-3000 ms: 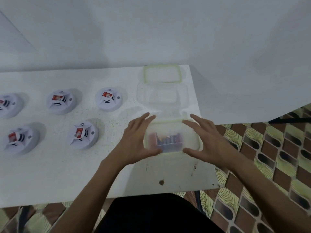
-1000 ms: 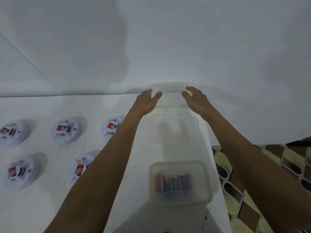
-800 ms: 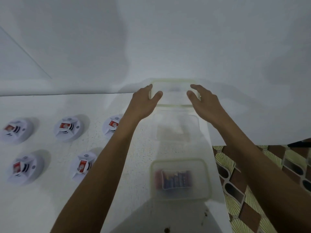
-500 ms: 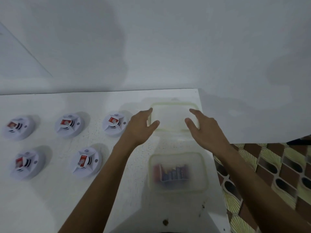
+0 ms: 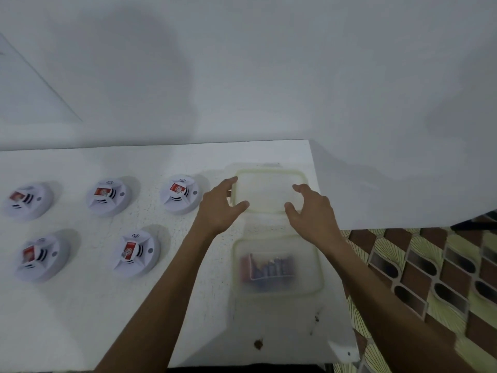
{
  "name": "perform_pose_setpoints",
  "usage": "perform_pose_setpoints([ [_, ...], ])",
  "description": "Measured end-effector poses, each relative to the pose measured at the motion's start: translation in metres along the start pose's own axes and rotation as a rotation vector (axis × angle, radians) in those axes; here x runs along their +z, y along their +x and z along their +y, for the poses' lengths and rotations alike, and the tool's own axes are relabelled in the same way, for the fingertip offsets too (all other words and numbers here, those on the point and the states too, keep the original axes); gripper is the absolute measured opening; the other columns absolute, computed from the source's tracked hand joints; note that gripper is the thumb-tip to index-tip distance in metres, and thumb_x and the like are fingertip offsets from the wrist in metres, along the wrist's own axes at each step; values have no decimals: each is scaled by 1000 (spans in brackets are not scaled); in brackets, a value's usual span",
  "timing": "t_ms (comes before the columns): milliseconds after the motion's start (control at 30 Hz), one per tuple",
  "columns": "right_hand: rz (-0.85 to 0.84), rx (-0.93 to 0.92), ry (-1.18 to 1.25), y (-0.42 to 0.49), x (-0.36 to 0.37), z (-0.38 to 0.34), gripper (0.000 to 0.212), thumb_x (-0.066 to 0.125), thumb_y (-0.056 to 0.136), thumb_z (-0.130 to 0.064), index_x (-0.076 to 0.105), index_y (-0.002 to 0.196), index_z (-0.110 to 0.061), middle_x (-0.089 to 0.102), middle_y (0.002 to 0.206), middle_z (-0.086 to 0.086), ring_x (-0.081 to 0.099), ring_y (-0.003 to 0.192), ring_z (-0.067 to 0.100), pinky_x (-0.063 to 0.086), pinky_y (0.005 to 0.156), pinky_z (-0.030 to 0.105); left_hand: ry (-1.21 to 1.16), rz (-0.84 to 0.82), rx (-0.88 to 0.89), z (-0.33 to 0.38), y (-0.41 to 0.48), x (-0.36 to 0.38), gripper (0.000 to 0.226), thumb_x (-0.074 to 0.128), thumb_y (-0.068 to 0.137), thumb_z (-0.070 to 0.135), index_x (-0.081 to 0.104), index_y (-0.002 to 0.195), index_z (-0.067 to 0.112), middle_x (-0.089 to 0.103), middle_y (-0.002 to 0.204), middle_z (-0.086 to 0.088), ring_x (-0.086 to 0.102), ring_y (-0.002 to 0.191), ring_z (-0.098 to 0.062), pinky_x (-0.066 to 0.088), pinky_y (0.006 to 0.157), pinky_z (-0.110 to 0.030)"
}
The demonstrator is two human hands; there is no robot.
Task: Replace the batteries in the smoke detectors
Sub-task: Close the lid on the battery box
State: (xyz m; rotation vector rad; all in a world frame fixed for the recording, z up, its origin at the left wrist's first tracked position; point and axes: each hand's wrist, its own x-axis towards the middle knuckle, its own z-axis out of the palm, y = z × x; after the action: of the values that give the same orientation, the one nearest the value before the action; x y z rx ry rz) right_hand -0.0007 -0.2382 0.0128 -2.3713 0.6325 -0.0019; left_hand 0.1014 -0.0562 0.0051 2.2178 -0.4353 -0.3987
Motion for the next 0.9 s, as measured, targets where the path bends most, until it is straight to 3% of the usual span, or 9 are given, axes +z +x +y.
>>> perform_pose_setpoints([
  [133,-4,26,99,4,-6,-2,47,61,93,-28,48,136,-16,55,135,5,49,124,26,39,101,33,57,4,-1,1,2,4,65,67,84,28,36,141,20,53,133,-7,51,118,-22,43,100,-40],
  [267,-59,-33,92,6,-18,9,44,63,92,-33,51,132,-20,54,110,-4,52,99,16,37,84,26,57,-51,17,-1,5,1,65,66,84,31,34,140,21,48,137,-6,49,121,-21,44,98,-40],
  [367,-105,-89,-60,13,-21,17,52,62,90,-44,44,136,-27,50,133,7,46,123,29,40,94,35,163,-64,61,-2,7,-2,66,65,84,35,33,139,20,40,142,-6,44,124,-23,41,100,-40],
  [433,-158,-145,-176,19,-28,18,68,65,85,-53,36,143,-34,23,158,6,22,143,32,32,108,46,306,-78,126,1,11,-6,77,67,81,40,26,143,21,23,151,-5,28,135,-28,32,107,-45],
  [500,-283,-224,-244,27,-38,17,89,70,77,-61,23,149,-42,2,164,-2,4,149,27,23,114,50,410,-166,211,5,19,-11,98,71,73,52,15,148,24,7,157,1,11,142,-25,22,111,-50],
  [633,-438,-340,-427,48,-43,11,111,76,66,-66,7,151,-47,-9,164,-5,-5,150,24,17,117,52,610,-363,315,13,35,-14,128,73,55,71,-1,150,28,-5,159,4,-1,145,-20,14,112,-52],
  [733,-469,-380,-516,60,-39,6,116,79,64,-63,5,151,-46,-6,164,-1,-3,150,26,20,116,53,691,-389,338,14,45,-14,129,75,55,69,0,150,24,2,158,1,5,144,-21,15,113,-50],
  [900,-367,-449,-542,65,-29,7,107,81,62,-52,16,146,-41,23,150,8,24,132,31,34,107,44,690,-318,382,13,50,-7,122,81,55,57,13,148,18,21,149,-5,22,135,-26,20,109,-43],
])
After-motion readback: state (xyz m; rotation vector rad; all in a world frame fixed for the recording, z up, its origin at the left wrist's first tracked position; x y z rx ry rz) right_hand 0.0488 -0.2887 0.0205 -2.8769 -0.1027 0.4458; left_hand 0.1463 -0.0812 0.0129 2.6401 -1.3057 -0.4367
